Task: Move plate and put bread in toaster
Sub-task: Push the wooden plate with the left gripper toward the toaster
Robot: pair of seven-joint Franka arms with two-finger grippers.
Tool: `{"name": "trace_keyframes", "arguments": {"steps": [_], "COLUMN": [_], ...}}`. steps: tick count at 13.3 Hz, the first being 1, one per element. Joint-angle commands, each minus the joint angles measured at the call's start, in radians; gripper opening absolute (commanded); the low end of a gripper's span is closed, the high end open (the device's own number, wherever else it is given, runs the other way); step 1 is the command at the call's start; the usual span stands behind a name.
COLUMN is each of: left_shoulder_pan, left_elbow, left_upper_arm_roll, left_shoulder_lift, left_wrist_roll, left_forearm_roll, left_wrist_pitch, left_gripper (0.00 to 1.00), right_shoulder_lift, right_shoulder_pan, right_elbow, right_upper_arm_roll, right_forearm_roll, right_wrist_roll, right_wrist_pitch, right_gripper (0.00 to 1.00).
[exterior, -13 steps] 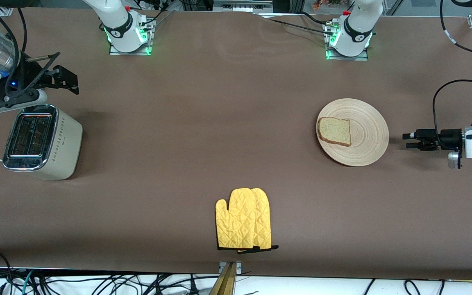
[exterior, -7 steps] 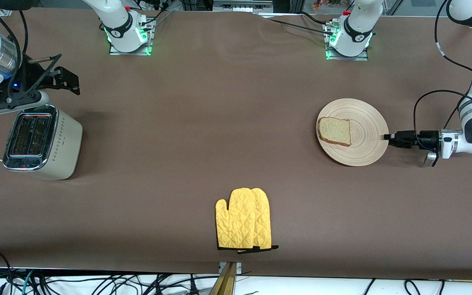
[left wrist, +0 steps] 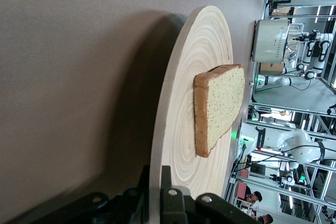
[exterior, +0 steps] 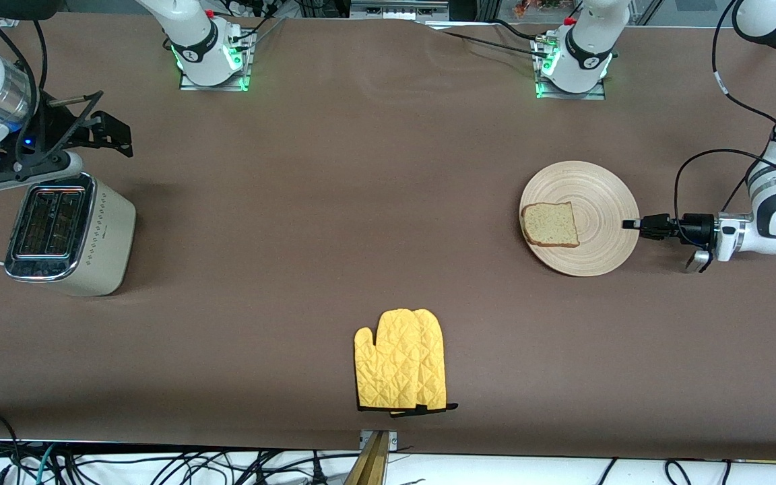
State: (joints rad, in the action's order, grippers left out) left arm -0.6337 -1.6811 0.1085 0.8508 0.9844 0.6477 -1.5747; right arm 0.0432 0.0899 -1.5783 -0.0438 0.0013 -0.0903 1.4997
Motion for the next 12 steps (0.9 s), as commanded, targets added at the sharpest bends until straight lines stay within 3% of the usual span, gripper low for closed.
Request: {"name": "trace_keyframes", "arguments": {"steps": [1,6,12], "left_shoulder_pan": [0.011,0.032,0.256], "left_elbow": [0.026,0.057,0.043], "left_upper_arm_roll": [0.032,0.219,0.247], "left_shoulder_lift": [-0.033,-0.05,-0.055], "left_wrist_roll": [-0.041,-0.139,-0.26], "left_forearm_roll": [0.017,0.009,0.131], "left_wrist_pitch": [0.022,0.025,-0.161], "left_gripper": [0.0,0.0,0.0], "right_shoulder_lift": [-0.013,-0.014,-0.008], "right_shoulder_pan": [-0.007,-0.007,-0.004], "right_elbow": [0.003,0.001,0.003], "right_upper_arm_roll": [-0.008,-0.008,-0.014], "right_forearm_roll": [-0.007,-0.009,-0.012], "right_wrist_roll": [0.004,0.004,0.006], "right_wrist_pitch": [-0.01,-0.012,0.001], "right_gripper": [1.0,1.0,1.0]}}
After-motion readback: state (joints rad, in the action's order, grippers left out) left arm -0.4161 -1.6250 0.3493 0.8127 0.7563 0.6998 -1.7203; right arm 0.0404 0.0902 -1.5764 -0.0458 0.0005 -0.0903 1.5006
